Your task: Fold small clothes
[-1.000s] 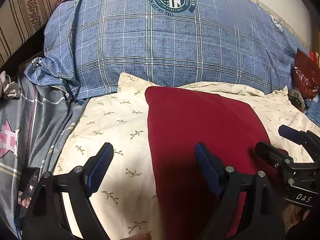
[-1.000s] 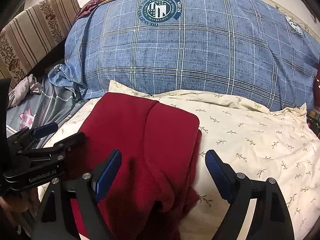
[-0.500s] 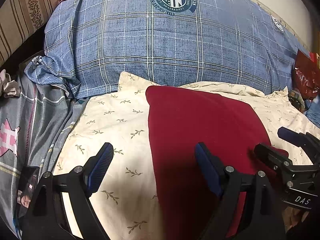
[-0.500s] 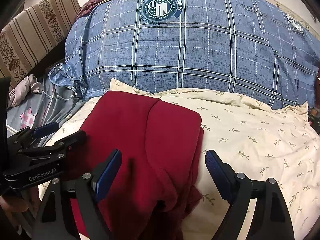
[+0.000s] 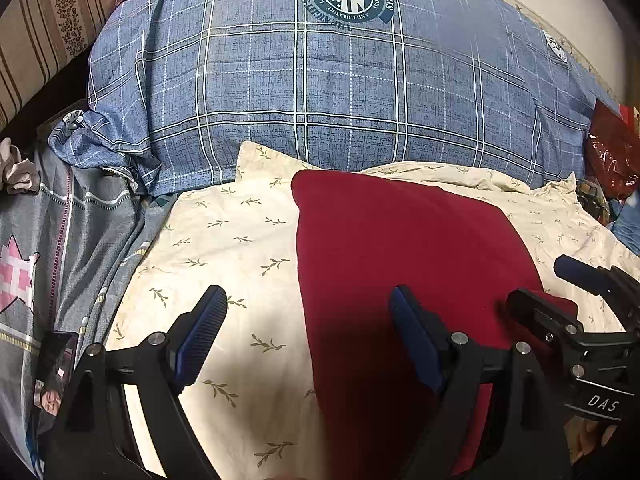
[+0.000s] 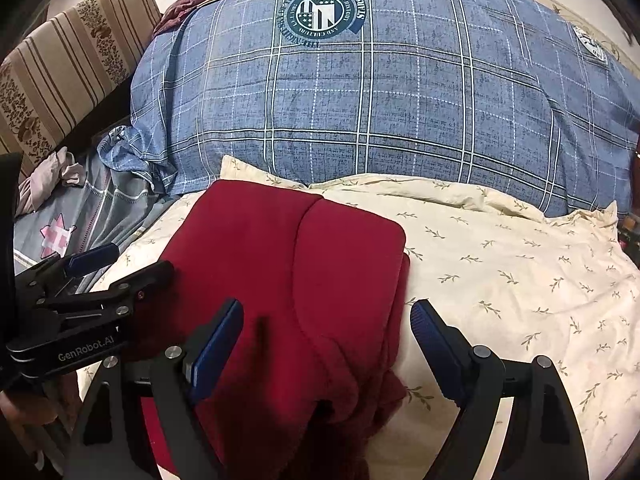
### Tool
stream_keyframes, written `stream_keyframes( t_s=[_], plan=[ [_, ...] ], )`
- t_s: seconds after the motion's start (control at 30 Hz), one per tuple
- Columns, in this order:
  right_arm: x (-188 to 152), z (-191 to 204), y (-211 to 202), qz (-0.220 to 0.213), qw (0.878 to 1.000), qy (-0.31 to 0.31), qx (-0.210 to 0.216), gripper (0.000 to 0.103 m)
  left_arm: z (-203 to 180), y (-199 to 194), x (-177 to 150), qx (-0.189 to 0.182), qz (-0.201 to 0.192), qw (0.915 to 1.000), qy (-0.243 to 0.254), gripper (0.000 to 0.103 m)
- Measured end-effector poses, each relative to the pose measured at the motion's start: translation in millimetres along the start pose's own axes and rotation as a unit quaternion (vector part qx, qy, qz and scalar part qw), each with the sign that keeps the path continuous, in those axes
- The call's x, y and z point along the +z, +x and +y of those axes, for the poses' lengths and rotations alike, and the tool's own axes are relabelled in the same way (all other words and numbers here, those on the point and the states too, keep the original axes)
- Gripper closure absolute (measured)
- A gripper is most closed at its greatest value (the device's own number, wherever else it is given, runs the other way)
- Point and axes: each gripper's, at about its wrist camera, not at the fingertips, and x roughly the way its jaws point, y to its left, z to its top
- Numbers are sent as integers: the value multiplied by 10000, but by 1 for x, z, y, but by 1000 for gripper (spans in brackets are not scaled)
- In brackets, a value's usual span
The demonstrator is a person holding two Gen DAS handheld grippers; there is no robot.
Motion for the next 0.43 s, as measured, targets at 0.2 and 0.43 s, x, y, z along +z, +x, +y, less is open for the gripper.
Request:
stream_keyframes(
  t_s=[0.2, 0.43],
  plan=[
    [0, 0, 1, 22, 10000, -9, 17, 16, 0, 0, 0, -17, -3, 10000, 3, 19],
    [0, 0, -1, 8, 10000, 2, 20, 16, 0, 0, 0, -116, -3, 9999, 19, 19]
  ],
)
